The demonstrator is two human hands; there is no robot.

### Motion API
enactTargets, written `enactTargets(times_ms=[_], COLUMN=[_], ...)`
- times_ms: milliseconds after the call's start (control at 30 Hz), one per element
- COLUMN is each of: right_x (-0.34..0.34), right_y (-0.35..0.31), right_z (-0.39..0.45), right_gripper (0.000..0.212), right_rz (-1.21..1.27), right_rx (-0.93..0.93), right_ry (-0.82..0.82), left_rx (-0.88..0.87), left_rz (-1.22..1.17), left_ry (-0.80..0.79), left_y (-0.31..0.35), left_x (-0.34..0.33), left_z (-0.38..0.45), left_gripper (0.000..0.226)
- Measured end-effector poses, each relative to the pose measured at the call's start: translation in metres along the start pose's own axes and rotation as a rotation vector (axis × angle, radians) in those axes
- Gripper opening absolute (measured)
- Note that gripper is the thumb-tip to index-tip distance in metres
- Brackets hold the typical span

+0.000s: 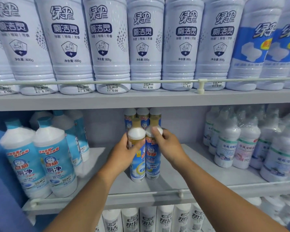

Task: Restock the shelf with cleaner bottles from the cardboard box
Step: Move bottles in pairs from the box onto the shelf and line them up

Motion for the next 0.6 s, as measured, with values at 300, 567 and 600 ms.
enactTargets(times_ms=[300,567,600], right_x=[-0.017,-0.029,-0.031], right_y=[0.068,0.079,0.08], right_z=[-0.035,-0.017,-0.016], right_gripper=[0.059,0.05,0.049], right_rz=[-0.177,-0.304,-0.303], right_rx=[0.002,0.048,0.055], right_ry=[0.009,0.001,0.007], left_rx=[0.092,0.088,0.088], left_rz=[0.085,-0.041,-0.048], left_ry=[0.088,0.122,0.135], left_y=[-0.073,-0.09,-0.093], left_x=[-0.025,-0.017,-0.018], left_z=[-0.004,0.005,0.007], left_gripper=[0.071,0.056,0.053])
Point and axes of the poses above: each hand's wrist, its own z-axis towards the middle knuckle, its own x-axis out of the back of the hand, y = z × x, the point moved 4 cm from there along z, towards the middle knuckle, and after that the axes turned 5 degrees about x, right-handed, at the moved point
